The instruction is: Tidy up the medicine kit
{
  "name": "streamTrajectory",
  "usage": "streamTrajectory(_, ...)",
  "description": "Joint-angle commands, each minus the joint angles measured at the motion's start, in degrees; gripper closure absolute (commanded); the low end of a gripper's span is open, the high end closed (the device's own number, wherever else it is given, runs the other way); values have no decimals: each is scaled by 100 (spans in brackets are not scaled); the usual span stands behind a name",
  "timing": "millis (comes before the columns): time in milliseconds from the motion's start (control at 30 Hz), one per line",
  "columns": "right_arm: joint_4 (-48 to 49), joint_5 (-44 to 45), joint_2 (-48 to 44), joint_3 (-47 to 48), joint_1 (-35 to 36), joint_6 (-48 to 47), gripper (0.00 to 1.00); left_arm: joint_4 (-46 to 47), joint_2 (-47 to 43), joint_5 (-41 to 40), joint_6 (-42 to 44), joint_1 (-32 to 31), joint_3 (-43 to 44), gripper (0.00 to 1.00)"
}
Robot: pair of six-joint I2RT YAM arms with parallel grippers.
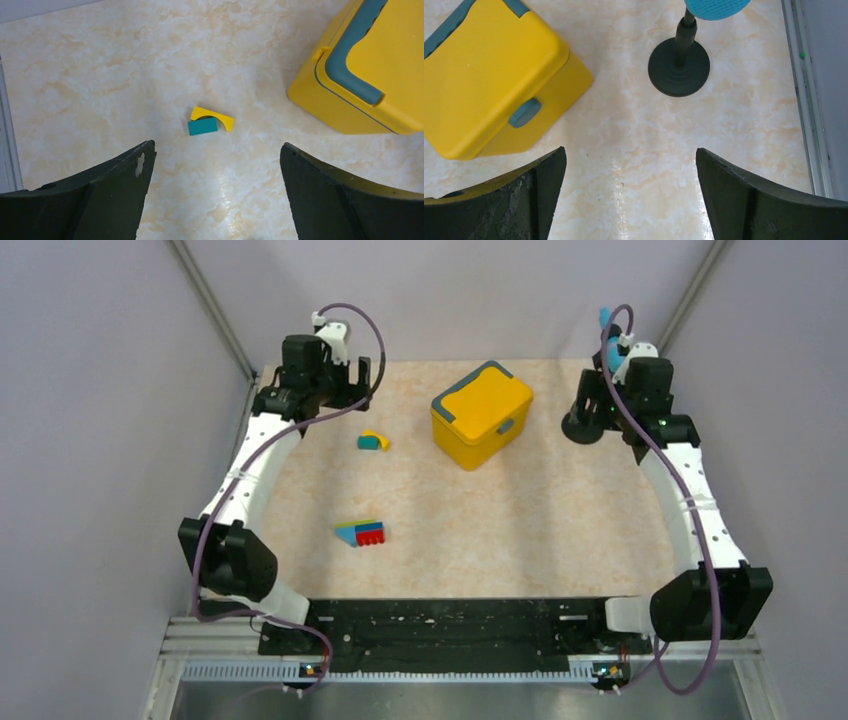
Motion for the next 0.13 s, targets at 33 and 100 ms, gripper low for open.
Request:
streamTrajectory(33,210,80,-69,78,45,-60,1,283,-233,-223,-138,33,90,1)
streamTrajectory(100,243,55,-29,121,39,-58,1,281,-189,-226,-144,33,115,1)
